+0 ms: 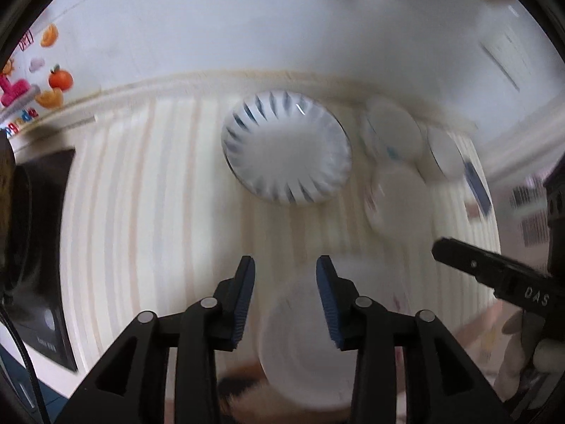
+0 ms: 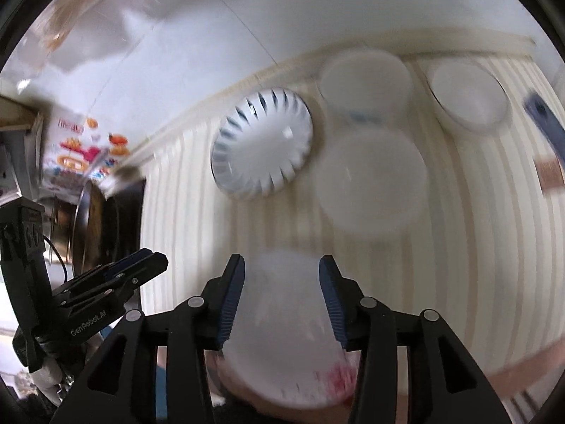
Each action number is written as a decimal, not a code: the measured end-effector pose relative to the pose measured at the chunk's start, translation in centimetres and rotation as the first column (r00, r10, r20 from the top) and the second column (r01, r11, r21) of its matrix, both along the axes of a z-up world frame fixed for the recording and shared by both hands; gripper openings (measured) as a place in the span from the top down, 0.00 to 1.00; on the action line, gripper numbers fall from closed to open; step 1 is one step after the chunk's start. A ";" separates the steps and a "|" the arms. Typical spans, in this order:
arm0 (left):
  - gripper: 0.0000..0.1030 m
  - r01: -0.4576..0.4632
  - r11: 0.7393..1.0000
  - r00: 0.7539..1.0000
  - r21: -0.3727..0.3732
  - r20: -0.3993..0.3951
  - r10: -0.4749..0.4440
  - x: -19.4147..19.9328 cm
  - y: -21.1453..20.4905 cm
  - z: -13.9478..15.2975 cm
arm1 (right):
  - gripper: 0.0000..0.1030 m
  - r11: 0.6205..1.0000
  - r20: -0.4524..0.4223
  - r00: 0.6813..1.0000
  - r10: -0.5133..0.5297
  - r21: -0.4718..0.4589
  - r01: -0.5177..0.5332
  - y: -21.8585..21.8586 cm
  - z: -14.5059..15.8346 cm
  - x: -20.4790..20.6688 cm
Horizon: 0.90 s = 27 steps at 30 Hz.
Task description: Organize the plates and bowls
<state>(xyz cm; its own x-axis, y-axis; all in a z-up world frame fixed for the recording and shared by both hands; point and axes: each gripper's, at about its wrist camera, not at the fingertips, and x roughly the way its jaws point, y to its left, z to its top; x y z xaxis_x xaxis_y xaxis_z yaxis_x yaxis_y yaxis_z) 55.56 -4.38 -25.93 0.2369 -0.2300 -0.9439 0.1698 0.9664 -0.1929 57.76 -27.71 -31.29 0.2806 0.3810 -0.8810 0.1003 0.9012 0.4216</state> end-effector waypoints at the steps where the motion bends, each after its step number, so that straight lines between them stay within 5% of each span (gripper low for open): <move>1: 0.66 -0.016 1.000 1.000 0.008 0.004 0.016 1.1 0.4 -0.3 | 0.54 1.000 -0.001 1.000 0.002 0.002 -0.002 0.2 -0.2 1.5; 12: 0.66 -0.079 0.997 0.985 -0.005 -0.153 0.078 12.9 2.8 -9.5 | 0.55 0.999 -0.151 0.988 -0.037 -0.031 0.033 1.3 -8.1 15.6; 22: 0.74 0.002 1.000 0.987 0.013 -0.162 0.000 15.6 1.0 -13.6 | 0.86 0.987 -0.172 0.984 -0.051 -0.160 0.023 1.1 -11.6 17.0; 27: 0.83 -0.003 1.000 0.992 0.014 -0.123 0.005 15.2 1.3 -13.2 | 0.87 0.981 -0.136 0.990 -0.048 -0.192 0.021 1.2 -11.7 17.1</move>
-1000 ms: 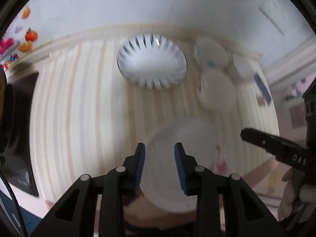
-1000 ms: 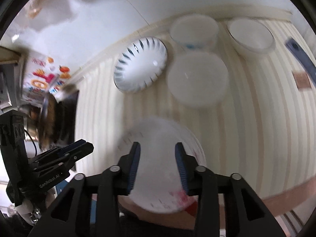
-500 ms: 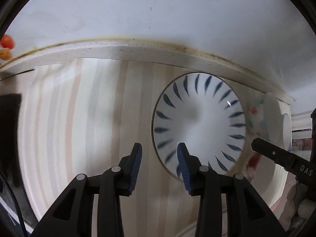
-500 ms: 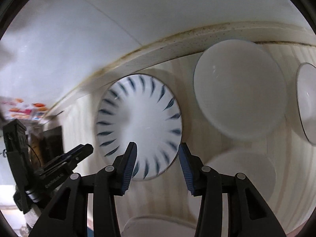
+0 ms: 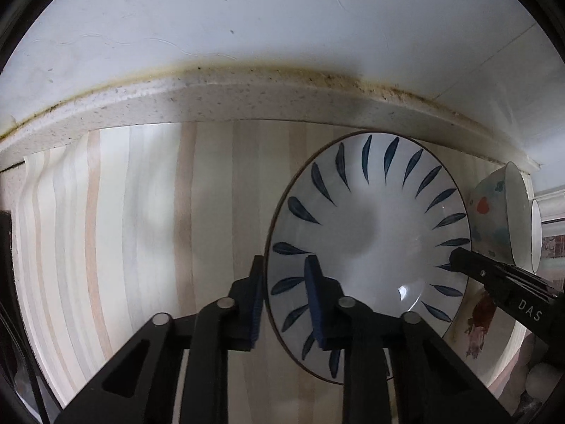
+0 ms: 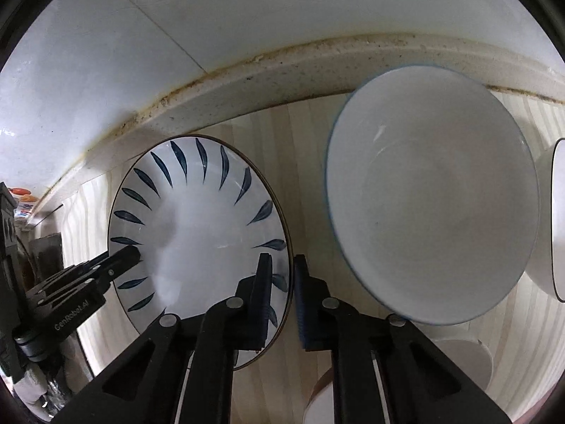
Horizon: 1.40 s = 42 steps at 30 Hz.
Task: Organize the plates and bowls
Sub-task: 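Grasp the rim of the blue-striped plate with both grippers, then carry the blue-striped plate with both grippers and lower it onto the plate stack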
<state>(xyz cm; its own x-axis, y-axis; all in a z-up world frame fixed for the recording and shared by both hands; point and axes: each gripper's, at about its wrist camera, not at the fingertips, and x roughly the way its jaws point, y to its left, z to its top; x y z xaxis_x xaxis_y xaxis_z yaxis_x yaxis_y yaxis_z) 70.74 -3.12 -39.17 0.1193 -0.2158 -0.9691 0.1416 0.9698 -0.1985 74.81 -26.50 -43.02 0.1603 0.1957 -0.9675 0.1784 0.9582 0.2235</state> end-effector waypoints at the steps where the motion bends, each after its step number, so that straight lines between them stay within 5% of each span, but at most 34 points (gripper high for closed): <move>1: 0.83 -0.001 1.000 1.000 -0.004 0.007 0.001 -0.2 0.2 0.2 | 0.87 1.000 0.010 1.000 0.011 -0.010 -0.011 0.4 0.0 0.0; 17: 0.83 -0.002 1.000 0.995 -0.012 0.102 0.003 -7.6 0.5 6.3 | 0.87 0.996 0.134 0.988 0.080 0.017 -0.083 -0.3 6.2 -4.5; 28: 0.83 0.012 0.999 0.982 -0.049 0.187 -0.003 -16.7 0.9 13.0 | 0.87 0.992 0.177 0.980 0.087 0.074 -0.102 -1.0 10.6 -14.6; 33: 0.83 0.031 0.998 0.982 -0.058 0.187 -0.019 -20.5 0.0 13.8 | 0.87 0.992 0.175 0.981 0.077 0.085 -0.093 -1.4 11.1 -20.1; 42: 0.83 0.072 0.997 0.990 -0.032 0.126 -0.068 -26.4 -1.3 10.6 | 0.87 0.992 0.129 0.989 0.075 0.087 -0.087 -2.7 9.0 -27.4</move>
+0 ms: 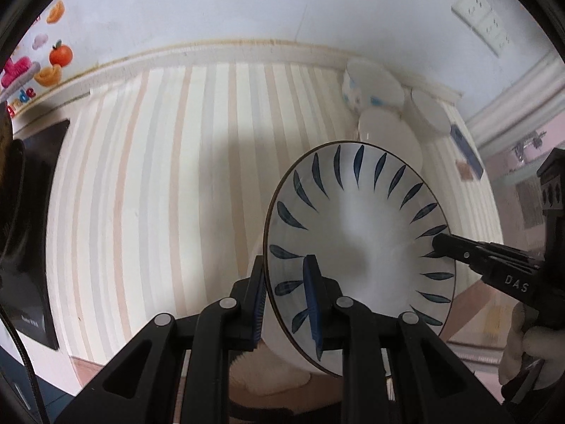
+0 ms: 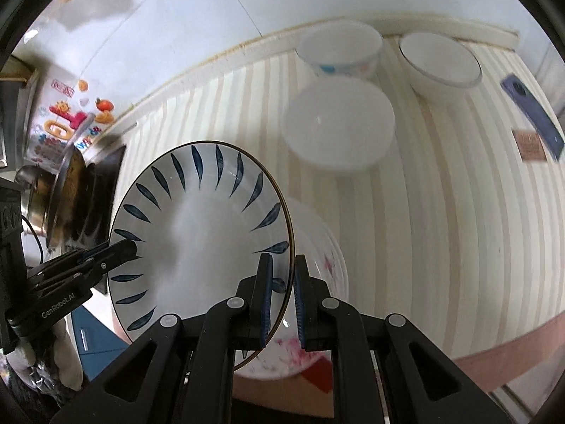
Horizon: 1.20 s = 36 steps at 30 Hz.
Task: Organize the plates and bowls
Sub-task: 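Carry the blue-striped plate with both grippers and lower it onto the plate stack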
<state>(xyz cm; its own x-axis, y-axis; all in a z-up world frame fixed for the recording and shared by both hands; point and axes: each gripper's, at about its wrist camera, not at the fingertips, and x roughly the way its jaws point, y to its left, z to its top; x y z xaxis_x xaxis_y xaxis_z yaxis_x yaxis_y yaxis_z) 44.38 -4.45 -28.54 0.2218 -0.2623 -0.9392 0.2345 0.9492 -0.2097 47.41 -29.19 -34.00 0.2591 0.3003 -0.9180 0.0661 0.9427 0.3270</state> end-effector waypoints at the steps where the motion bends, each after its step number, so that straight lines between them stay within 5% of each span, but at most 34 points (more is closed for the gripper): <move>1: 0.83 0.000 1.000 1.000 0.007 -0.004 0.000 -0.3 -0.1 -0.4 | 0.87 1.000 -0.006 1.000 0.003 0.000 -0.003 0.0 -0.4 -0.4; 13: 0.83 0.010 0.996 0.995 0.084 -0.100 -0.002 -2.5 -1.7 -6.2 | 0.87 1.000 -0.040 0.999 0.007 -0.026 -0.008 -0.8 -5.3 -3.8; 36: 0.81 -0.106 0.986 0.985 0.128 -0.120 0.121 -2.1 -3.3 -8.3 | 0.84 0.999 -0.047 0.998 0.036 -0.036 -0.037 -0.8 -6.0 -2.8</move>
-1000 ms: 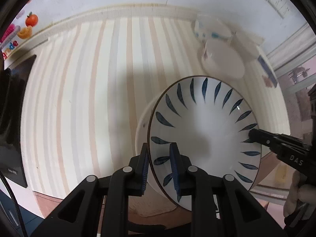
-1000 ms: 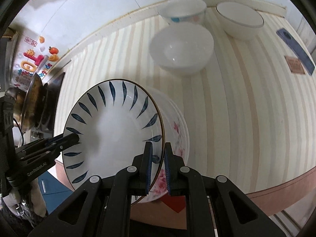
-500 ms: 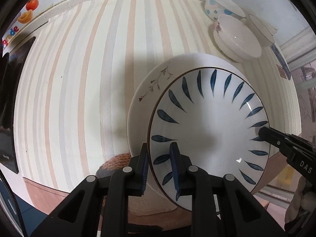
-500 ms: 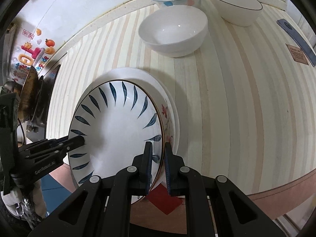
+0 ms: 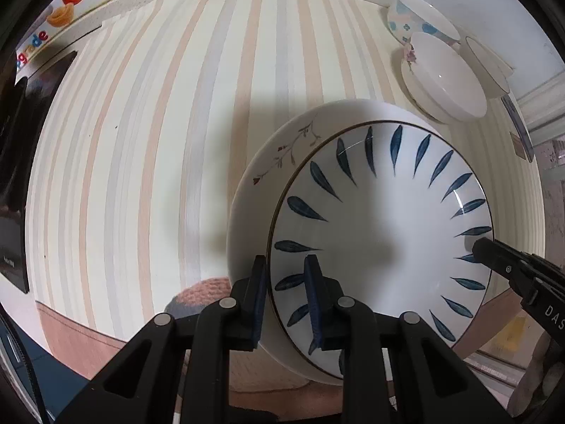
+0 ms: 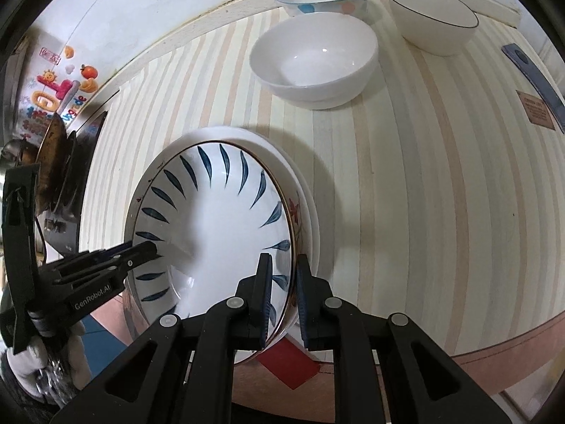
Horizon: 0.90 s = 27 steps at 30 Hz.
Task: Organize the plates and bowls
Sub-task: 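Carry the blue-striped plate with both grippers and lower it onto the plate stack, then open both grippers and pull them back from the plate stack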
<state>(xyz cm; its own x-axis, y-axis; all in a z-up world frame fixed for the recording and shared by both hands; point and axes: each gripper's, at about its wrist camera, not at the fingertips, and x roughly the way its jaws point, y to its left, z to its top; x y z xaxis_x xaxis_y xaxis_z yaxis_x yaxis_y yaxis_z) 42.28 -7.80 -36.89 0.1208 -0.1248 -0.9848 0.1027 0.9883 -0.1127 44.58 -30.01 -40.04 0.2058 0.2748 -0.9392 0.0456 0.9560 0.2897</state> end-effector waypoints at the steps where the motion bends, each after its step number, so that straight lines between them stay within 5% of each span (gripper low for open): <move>1: 0.81 -0.007 1.000 1.000 -0.002 -0.005 0.007 0.0 0.0 0.0 | 0.84 1.000 -0.003 1.000 -0.008 0.003 0.008 0.0 0.0 0.0; 7: 0.81 -0.017 1.000 1.000 -0.002 0.001 0.017 -0.5 0.5 1.2 | 0.77 0.998 -0.017 0.998 -0.057 0.005 0.057 -0.1 0.2 -0.5; 13: 0.81 0.002 1.000 0.998 -0.007 0.066 -0.002 -2.7 0.8 5.7 | 0.76 0.998 0.006 0.998 -0.063 -0.002 0.063 0.3 3.1 -2.2; 18: 0.78 0.051 0.998 0.988 -0.026 0.149 -0.047 -5.0 0.3 10.8 | 0.56 0.999 0.058 0.998 -0.034 -0.011 0.034 1.7 8.0 -5.7; 23: 0.65 0.078 0.996 0.970 -0.040 0.235 -0.066 -7.5 0.4 15.3 | 0.28 0.999 0.119 0.992 -0.043 0.012 0.042 2.5 12.9 -9.5; 25: 0.42 0.083 0.995 0.965 -0.051 0.252 -0.068 -8.5 0.9 16.6 | 0.22 0.998 0.144 0.988 -0.054 0.016 0.053 2.5 14.7 -10.7; 27: 0.32 0.083 0.995 0.960 -0.053 0.271 -0.066 -9.2 1.3 17.7 | 0.18 0.998 0.174 0.982 -0.068 0.014 0.067 2.6 16.6 -12.0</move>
<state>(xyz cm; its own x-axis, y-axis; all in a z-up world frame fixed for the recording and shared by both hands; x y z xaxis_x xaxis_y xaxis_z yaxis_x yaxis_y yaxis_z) 33.11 -6.55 -19.23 0.3676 -0.2044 -0.9073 0.2110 0.9684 -0.1327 32.62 -27.45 -23.41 0.3847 0.2624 -0.8850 0.0577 0.9500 0.3068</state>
